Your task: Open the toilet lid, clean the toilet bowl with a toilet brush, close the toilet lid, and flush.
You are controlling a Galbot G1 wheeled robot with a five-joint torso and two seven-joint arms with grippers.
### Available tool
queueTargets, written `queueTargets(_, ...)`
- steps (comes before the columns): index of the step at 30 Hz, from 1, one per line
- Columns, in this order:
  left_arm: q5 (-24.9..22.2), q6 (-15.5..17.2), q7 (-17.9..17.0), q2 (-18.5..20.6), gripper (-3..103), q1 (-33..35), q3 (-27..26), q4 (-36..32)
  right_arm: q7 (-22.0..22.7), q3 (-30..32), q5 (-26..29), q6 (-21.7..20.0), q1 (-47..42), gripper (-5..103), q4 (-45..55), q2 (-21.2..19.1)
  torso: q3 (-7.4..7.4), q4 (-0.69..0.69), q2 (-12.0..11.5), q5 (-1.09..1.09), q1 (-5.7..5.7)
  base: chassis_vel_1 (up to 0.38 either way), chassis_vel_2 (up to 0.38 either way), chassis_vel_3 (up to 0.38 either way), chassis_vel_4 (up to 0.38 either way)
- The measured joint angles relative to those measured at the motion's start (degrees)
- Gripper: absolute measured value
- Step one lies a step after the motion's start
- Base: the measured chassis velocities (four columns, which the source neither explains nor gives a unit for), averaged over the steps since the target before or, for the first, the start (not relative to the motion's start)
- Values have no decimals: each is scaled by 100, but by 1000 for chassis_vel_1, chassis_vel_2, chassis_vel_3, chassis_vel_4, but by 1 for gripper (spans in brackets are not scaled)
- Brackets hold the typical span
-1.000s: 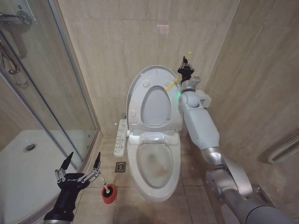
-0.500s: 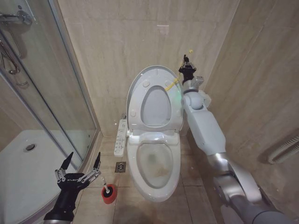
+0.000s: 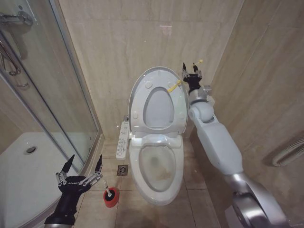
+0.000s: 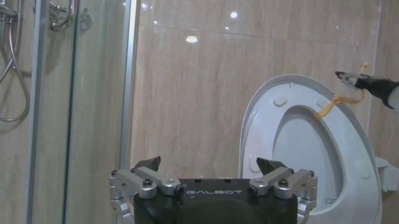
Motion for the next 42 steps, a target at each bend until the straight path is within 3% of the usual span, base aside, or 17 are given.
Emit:
queueTargets(2,0,0,0,0,100,0,0,0,37,7,34,-90,-180,46,185,-100,0,0,0,1,0,0,0,0,0)
queueTargets(3,0,0,1,0,100,0,0,0,80,43,97,-206,-416,74,415,-226,0,0,0,1,0,0,0,0,0)
queueTargets(10,0,0,1,0,100,0,0,0,180,295,304,-383,-1047,74,1053,-563,0,0,0,0,0,0,0,0,0)
queueTargets(11,0,0,0,0,100,0,0,0,208,351,348,-403,-1151,98,1168,-613,0,0,0,1,0,0,0,0,0)
queueTargets(22,0,0,0,1,100,0,0,0,631,792,759,-665,-2551,100,2645,-1233,0,-1,0,1,0,0,0,0,0)
queueTargets(28,0,0,1,0,100,0,0,0,886,855,1014,-883,-3246,100,3282,-1378,0,1,0,0,0,0,0,0,0)
queueTargets(37,0,0,0,0,100,0,0,0,1024,1200,917,-975,-4450,100,4059,-1257,0,0,0,-1,0,0,0,0,0)
queueTargets(42,0,0,0,0,100,0,0,1,893,1580,338,-800,-5775,100,4470,-764,0,1,0,-1,0,0,0,0,0)
